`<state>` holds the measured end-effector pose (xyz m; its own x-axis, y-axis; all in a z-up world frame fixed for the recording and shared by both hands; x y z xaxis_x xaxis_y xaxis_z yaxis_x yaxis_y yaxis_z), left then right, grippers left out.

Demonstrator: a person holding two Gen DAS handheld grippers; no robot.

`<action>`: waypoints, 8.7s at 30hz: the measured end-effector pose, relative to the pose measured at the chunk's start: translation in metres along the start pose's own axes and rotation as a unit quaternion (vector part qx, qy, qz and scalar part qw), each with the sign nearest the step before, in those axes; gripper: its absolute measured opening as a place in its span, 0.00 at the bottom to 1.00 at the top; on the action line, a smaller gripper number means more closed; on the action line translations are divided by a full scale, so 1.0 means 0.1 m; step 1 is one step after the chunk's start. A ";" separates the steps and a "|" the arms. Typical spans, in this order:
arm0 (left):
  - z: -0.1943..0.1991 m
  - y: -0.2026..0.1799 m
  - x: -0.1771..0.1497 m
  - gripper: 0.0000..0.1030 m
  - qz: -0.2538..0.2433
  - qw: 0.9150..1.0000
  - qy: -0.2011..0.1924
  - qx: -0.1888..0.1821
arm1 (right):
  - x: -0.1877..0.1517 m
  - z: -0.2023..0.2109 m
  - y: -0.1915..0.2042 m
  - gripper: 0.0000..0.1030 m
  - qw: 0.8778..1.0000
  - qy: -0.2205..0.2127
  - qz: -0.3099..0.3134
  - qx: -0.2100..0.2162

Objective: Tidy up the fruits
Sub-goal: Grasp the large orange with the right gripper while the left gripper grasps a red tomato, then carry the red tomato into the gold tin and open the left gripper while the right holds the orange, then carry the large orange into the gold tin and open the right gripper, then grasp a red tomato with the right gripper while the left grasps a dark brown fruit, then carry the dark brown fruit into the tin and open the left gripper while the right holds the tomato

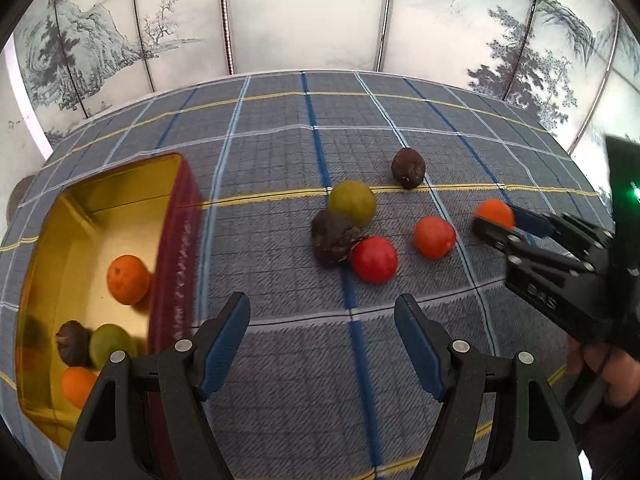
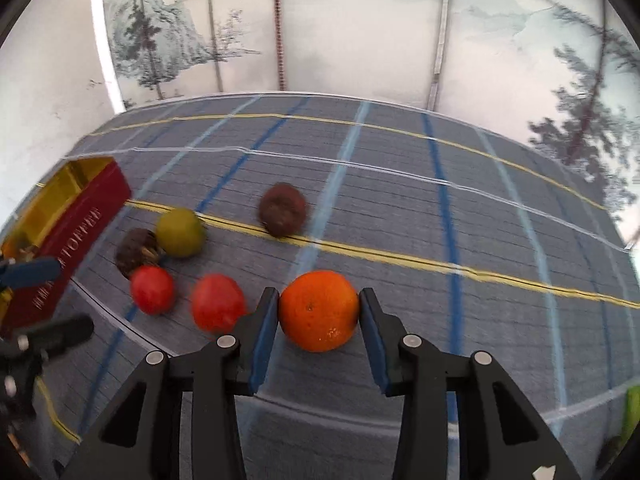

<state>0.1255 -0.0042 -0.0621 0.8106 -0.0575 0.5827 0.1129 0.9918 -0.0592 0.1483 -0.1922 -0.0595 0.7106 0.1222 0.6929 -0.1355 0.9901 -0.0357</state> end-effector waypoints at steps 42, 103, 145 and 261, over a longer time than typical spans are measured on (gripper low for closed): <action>0.30 0.12 -0.09 0.30 0.009 1.000 -0.011 -0.010 | -0.22 0.00 -0.33 0.38 0.999 0.026 -0.036 -0.024; 0.62 1.27 -0.58 0.54 0.059 0.996 0.014 0.059 | -0.22 -0.01 -0.34 0.37 0.999 0.025 -0.037 -0.025; 1.34 2.43 -1.18 0.69 0.171 0.966 -0.044 0.190 | 0.36 0.09 2.73 0.37 0.969 0.019 0.167 0.178; 0.58 0.54 0.02 0.30 0.041 0.997 -0.045 0.036 | -0.09 -0.14 -0.02 0.29 0.999 0.024 -0.020 -0.006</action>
<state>0.0999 0.0558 -0.0174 0.7601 0.0318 0.6491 0.0041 0.9985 -0.0538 0.1516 -0.1948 -0.0758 0.7473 0.0855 0.6590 -0.0978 0.9950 -0.0181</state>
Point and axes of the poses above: each gripper's, at about its wrist camera, not at the fingertips, and z roughly against the way its jaws point, y to its left, x to its top, the point moved 3 cm from there along -z, roughly the way its jaws point, and after that the axes turned 1 degree about -y, right-handed, at the moved point
